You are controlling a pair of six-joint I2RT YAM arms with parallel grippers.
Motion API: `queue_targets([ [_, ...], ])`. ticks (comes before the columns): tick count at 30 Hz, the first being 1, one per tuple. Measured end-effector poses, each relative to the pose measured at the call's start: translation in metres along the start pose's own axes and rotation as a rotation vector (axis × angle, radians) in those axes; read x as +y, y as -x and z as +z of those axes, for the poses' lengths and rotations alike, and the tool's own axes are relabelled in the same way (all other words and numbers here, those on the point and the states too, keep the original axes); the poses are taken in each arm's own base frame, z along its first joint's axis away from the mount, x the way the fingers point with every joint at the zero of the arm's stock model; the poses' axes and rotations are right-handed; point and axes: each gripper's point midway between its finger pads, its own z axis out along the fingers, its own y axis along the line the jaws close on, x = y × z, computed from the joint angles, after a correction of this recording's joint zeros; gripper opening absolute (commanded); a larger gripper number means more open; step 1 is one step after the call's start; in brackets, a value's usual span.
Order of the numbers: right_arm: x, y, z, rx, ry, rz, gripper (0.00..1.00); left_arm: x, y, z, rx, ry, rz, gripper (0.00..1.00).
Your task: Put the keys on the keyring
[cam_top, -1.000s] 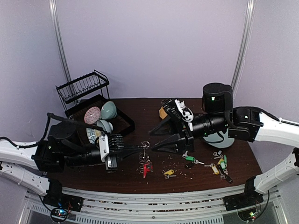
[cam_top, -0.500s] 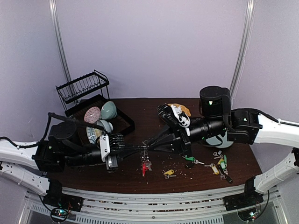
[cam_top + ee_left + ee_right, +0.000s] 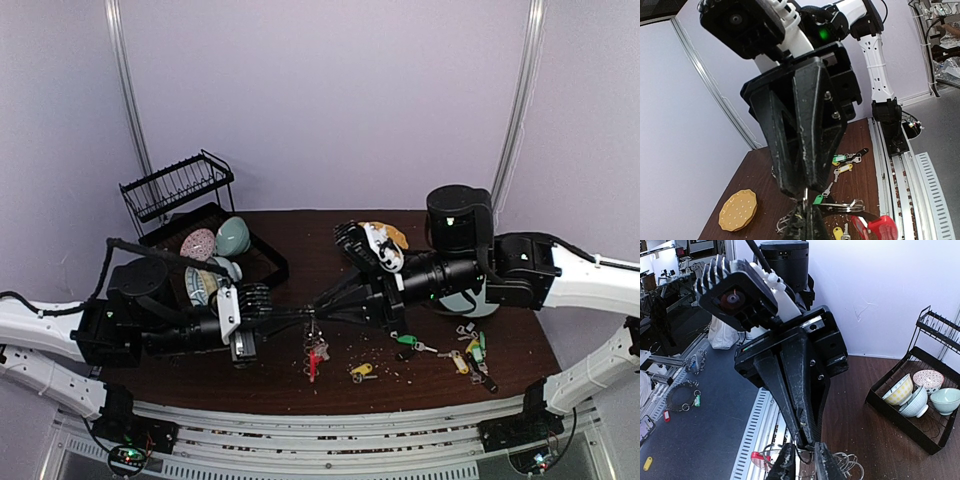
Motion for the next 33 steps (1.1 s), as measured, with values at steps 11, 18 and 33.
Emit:
queue_targets([
  [11, -0.003, 0.001, -0.001, 0.001, -0.020, -0.005, 0.00, 0.001, 0.001, 0.000, 0.003, -0.002, -0.024, 0.00],
  [18, -0.039, -0.010, 0.004, 0.035, -0.209, 0.169, 0.00, 0.035, -0.006, -0.005, 0.049, 0.194, -0.081, 0.57],
  [33, -0.160, -0.059, -0.041, -0.193, -0.913, 0.816, 0.00, 0.053, -0.024, 0.027, 0.078, 0.347, -0.122, 0.30],
])
